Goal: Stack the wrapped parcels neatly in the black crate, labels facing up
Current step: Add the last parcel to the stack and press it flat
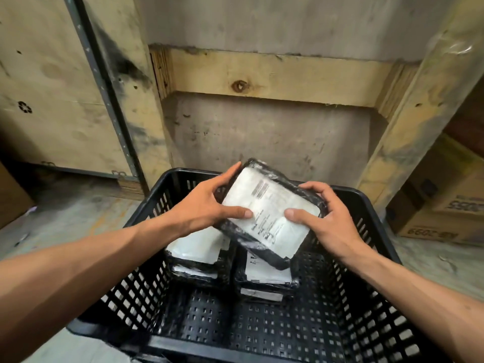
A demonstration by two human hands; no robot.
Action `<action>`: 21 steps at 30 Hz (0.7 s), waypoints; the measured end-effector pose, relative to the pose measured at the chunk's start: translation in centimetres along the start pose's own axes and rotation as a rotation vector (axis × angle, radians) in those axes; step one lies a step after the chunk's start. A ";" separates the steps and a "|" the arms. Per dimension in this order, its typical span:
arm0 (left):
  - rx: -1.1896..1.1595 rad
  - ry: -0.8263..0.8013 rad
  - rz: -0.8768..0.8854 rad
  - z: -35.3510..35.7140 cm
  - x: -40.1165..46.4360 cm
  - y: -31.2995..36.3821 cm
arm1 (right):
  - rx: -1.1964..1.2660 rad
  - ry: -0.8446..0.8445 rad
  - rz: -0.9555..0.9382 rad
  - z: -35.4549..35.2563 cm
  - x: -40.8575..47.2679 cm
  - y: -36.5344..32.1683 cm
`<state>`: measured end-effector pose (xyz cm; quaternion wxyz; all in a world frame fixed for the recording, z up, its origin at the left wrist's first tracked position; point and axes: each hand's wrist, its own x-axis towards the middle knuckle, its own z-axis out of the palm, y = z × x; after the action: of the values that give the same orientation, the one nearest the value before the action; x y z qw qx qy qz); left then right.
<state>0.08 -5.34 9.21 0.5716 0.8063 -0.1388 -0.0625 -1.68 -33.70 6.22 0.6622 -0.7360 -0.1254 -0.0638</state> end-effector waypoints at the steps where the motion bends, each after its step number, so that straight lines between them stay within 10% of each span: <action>1: -0.017 0.010 0.007 0.2 -0.1 -0.4 | 0.081 0.027 0.018 -0.1 0.0 0.0; 7: -0.292 0.066 -0.024 0.8 0.6 -1.2 | 0.333 0.048 0.177 0.3 -1.1 1.0; 21: -0.297 0.093 -0.035 1.1 0.3 -1.2 | 0.068 -0.274 0.098 0.4 -1.6 0.1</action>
<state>0.28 -6.07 7.76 0.6893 0.7171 -0.0873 -0.0548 -3.18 -33.49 5.67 0.6659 -0.7201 -0.1805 0.0739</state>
